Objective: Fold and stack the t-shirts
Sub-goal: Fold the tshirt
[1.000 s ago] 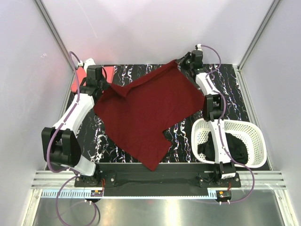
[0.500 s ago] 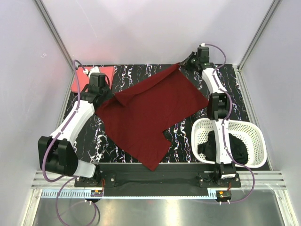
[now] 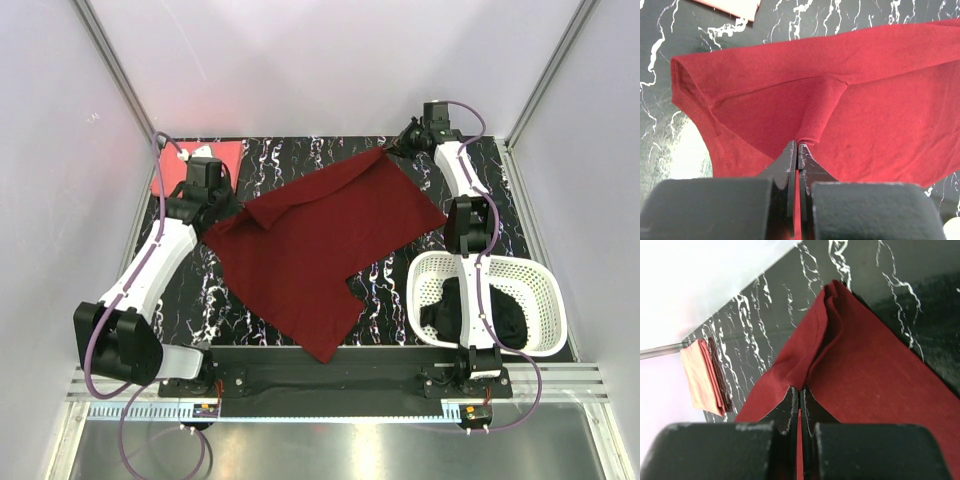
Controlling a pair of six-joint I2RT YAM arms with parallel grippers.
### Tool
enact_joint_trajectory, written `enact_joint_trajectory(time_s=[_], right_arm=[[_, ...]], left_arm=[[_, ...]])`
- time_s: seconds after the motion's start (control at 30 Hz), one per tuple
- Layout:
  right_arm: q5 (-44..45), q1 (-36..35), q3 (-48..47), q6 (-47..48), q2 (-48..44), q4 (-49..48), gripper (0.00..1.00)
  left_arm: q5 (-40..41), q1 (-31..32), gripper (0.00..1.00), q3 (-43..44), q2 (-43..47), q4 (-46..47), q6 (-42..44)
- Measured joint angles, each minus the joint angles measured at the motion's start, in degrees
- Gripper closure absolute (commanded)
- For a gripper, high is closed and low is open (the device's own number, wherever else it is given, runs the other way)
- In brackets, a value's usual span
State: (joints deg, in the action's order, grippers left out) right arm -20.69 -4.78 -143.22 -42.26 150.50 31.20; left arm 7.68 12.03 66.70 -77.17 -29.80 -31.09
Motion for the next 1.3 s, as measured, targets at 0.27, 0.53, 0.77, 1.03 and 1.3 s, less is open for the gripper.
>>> enact_joint_trajectory(time_s=[0.27, 0.53, 0.77, 1.03, 1.3], right_arm=[[0.0, 0.1, 1.6, 0.7, -1.8, 2.9, 1.0], [0.2, 0.7, 3.2, 1.6, -5.5, 3.8, 1.0], [0.1, 1.2, 3.3, 2.0, -6.5, 4.5, 1.0], [0.1, 1.2, 6.4, 2.6, -6.6, 5.2, 1.0], [0.3, 1.3, 8.0, 3.5, -6.7, 5.5, 1.0]], left_arm=[[-0.2, 0.1, 1.0, -0.7, 2.9, -1.4, 0.0], [-0.5, 0.1, 1.0, -1.4, 5.2, -2.6, -0.2], [-1.3, 1.9, 1.0, -1.6, 6.3, -3.5, -1.2], [-1.2, 2.7, 1.0, -2.7, 7.5, -4.2, -1.8], [-1.2, 2.7, 1.0, -4.5, 7.3, -4.7, -2.0]])
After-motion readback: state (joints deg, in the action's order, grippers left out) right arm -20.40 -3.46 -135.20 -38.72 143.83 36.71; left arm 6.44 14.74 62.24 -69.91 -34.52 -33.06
